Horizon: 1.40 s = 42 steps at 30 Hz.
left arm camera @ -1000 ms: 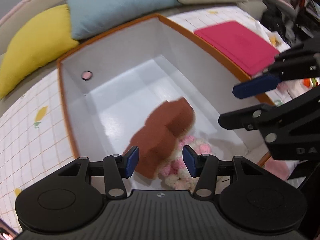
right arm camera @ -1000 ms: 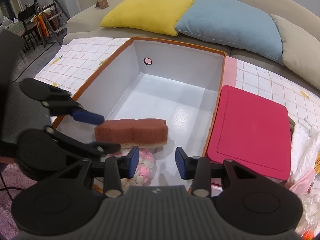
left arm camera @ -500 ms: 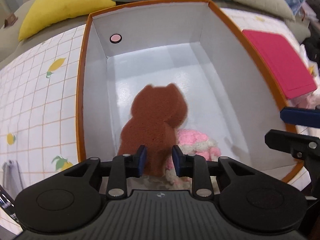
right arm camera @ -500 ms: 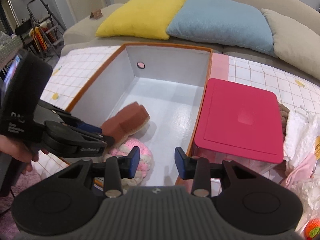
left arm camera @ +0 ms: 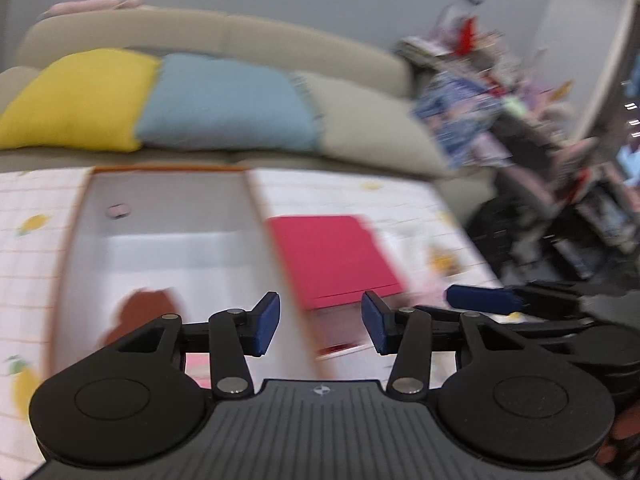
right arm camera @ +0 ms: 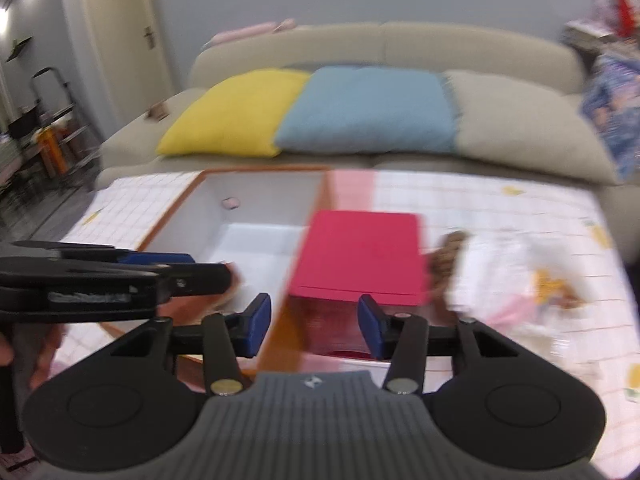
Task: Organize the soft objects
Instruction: 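Move both open tools back toward the remaining items on the table, then grasp the clear plastic bag with the left tool while the right tool grasps the orange crocheted fruit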
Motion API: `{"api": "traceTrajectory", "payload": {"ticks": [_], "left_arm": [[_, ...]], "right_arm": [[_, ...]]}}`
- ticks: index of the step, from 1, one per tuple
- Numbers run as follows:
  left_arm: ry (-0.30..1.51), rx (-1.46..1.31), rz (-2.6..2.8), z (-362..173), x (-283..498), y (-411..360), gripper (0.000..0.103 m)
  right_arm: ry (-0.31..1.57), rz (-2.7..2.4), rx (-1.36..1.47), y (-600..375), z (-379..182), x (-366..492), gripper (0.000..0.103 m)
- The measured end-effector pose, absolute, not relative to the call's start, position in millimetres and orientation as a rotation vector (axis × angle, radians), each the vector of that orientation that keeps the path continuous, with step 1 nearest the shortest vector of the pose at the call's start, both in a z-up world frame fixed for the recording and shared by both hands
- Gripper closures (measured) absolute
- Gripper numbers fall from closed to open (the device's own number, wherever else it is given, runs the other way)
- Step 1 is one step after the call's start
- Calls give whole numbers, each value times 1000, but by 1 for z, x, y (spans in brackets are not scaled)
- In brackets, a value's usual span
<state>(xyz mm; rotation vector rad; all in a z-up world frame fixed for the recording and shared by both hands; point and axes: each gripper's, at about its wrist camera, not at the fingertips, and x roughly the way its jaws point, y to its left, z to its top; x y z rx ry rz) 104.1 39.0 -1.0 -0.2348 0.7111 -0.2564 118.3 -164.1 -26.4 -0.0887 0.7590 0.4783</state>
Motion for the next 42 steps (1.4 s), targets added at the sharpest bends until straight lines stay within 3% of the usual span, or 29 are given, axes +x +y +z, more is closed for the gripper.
{"api": "traceTrajectory", "payload": {"ticks": [7,9,14,31,35,41,42], "left_arm": [[732,-174,-455,-9,106,-50,37],[747,-160,-491,-16,112,-71,27],[745,-125,-535,-25,133,-113,15],[827,97,-497,-76,184,-173,14],[840,127,-494,-83,194,-183,14],[840,137,-462,-90,204,-184,15],[841,131,-459,-90,205,-183,19]], "right_arm": [[752,222,-165,-240,-33,98,45],[771,136,-198,-260,-40,99,45],[842,-11,-307,-305,-66,115,43],[1091,-16,-38,-348,-140,175,45],[1116,-39,-22,-350,-148,184,58],[1109,-42,10,-355,-146,182,60],[1106,-42,18,-356,-146,181,60]]}}
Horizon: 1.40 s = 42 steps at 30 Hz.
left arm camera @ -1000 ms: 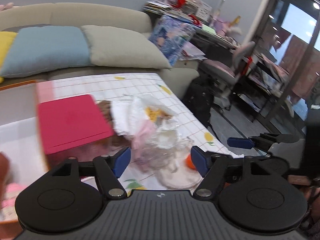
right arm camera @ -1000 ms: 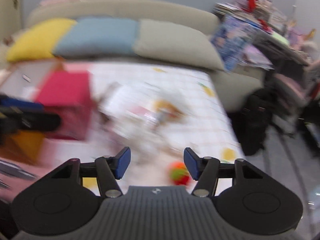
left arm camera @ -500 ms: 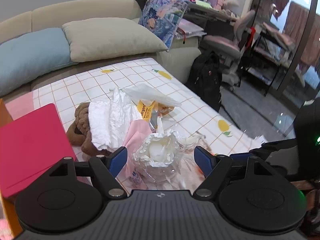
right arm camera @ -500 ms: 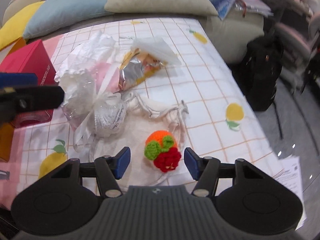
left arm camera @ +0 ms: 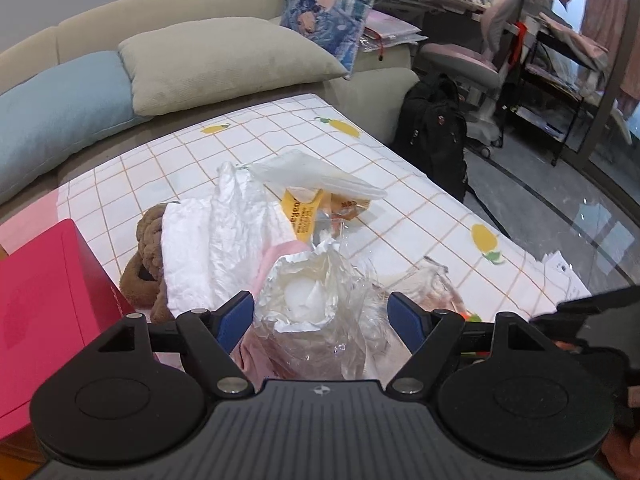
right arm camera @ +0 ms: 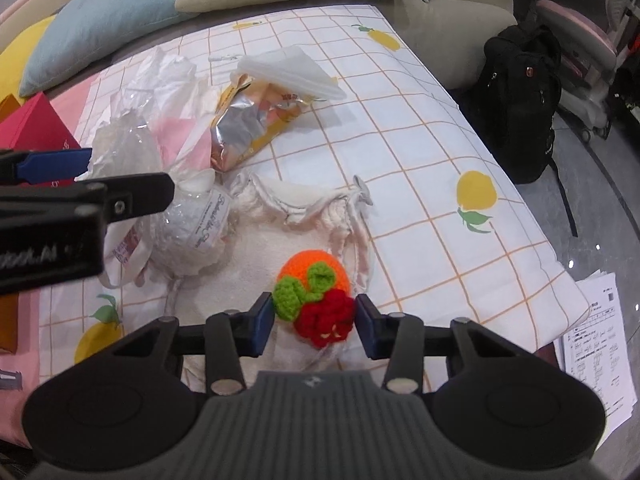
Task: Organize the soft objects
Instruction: 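Grasp the clear plastic bag with the left tool while the right tool grasps the orange crocheted fruit, then carry the plastic bag and orange fruit with both tools over the box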
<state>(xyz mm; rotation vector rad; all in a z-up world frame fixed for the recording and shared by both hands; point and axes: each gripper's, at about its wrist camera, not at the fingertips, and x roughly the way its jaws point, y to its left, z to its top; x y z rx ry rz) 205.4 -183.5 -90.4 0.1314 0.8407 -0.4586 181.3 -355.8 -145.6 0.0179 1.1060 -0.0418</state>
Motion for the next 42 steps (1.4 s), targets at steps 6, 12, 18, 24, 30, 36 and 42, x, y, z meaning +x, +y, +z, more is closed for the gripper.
{"api": "traceTrajectory", "payload": {"ticks": [6,12,18,24,30,36,42], "left_arm": [[821,153,-450,-87,202,-181,55],[772,128,-461,-73,189,-173,63],[732,107,-452,-55,161,-161,63],[674,87,-444,-32,129,-132,63],[613,36,-383,-7,97,-86,63],[572,-19,-225,10,77,-31,63],[541,-27,-61,18,67,9,63]], "right_arm": [[1067,-44,29,-357,-140,178,61],[1016,-29,44,-358,-133,172,61],[951,-15,40,-355,-119,162,61],[923,41,62,-339,-102,144,61],[874,182,-50,-285,-79,122,61],[794,359,-112,-226,-48,110,61],[752,543,-156,-161,-33,104,61]]}}
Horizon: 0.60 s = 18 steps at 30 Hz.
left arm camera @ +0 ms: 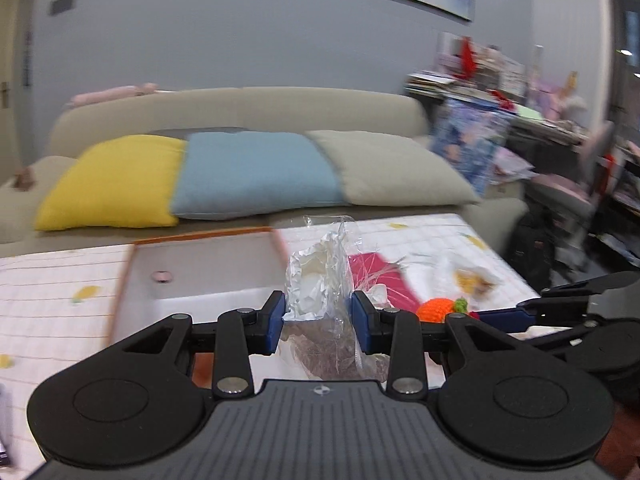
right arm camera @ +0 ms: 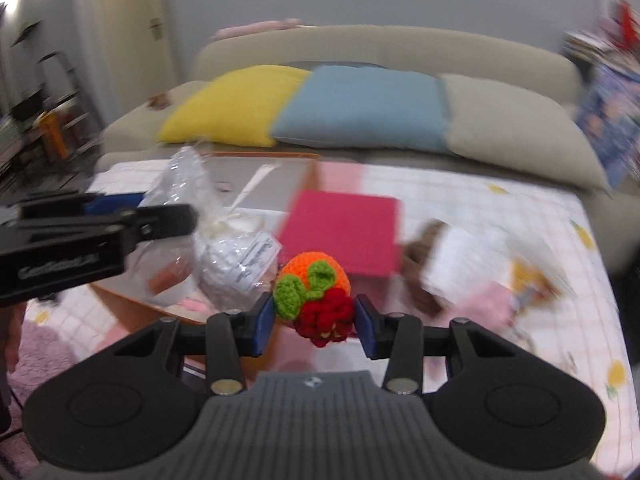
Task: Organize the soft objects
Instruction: 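Carry the plastic bag and orange fruit with both tools over the box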
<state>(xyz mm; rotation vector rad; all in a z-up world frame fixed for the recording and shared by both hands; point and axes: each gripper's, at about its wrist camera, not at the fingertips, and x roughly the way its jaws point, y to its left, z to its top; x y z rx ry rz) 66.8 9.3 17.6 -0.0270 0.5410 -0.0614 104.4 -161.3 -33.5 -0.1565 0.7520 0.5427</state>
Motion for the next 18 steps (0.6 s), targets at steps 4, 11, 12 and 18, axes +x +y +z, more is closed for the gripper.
{"api": "traceTrajectory", "payload": {"ticks": [4,11,12,18], "left_arm": [[556,-6,13,13,69,23,63],[591,-1,58,-4,79,43,63],[600,-7,58,-8,83,47,63],[664,-4,44,-30,103,64,63]], "right_arm": [[741,616,-226,-123,-31,106,61],[763,675,-391,-73,-45,119,61],[764,679,-419,-66,-48,120,61],[795,719,-546,-38,-71,140,61]]}}
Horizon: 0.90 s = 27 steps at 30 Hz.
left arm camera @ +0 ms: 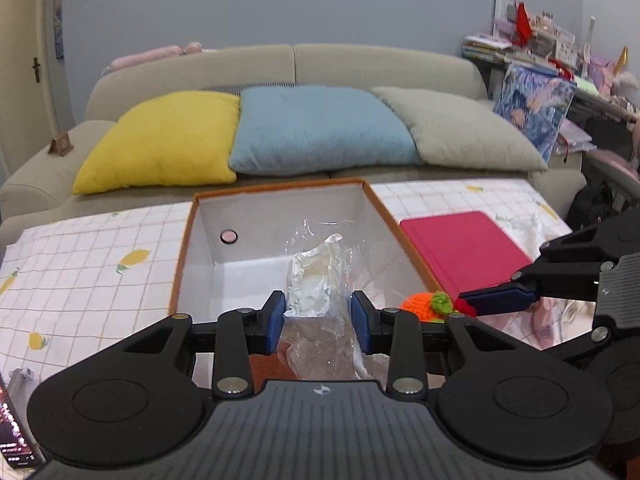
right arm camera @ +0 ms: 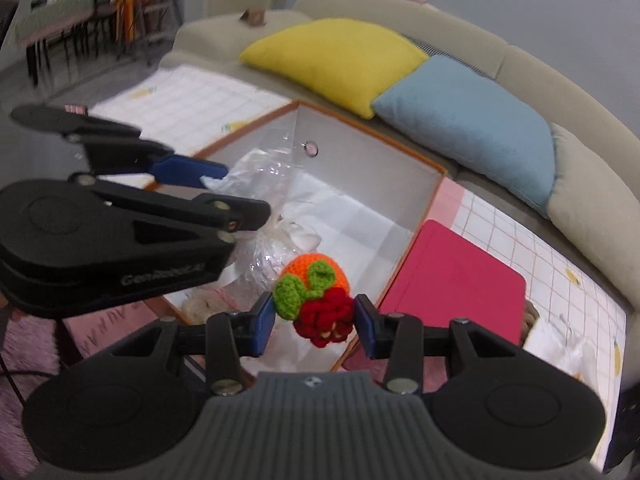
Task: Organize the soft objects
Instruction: 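Carry the plastic bag and orange fruit with both tools over the box, then open both tools to drop the bag and fruit into the box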
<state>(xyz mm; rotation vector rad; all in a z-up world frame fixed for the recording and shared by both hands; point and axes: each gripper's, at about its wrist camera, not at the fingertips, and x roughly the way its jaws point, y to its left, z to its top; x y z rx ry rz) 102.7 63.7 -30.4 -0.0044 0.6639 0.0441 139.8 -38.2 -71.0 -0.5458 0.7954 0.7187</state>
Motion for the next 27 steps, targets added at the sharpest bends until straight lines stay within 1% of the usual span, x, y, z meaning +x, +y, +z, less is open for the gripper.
{"api": "traceTrajectory", "payload": {"ticks": [6,14,17,20,23,25,27], "left_arm": [[733,-4,-4,-50,121,67,63],[758,10,-26,-59,136,64,61],[757,2,-29,-61,137,65,54],[749,-27,-29,-60,135,69,40],[743,-52,-22,-56,132,74,35],[738,-56,-15,-53,130,75,33],[735,-69,-11,-51,127,77,29]], "right_arm": [[832,725,-645,-26,-85,158,61],[842,747,-739,-16,-97,155,61],[838,743,-744,-15,-99,154,61],[829,746,-756,-15,-101,152,59],[828,757,-744,-17,-100,152,54],[832,764,-722,-20,-98,152,49],[831,769,-702,-22,-96,152,46]]}}
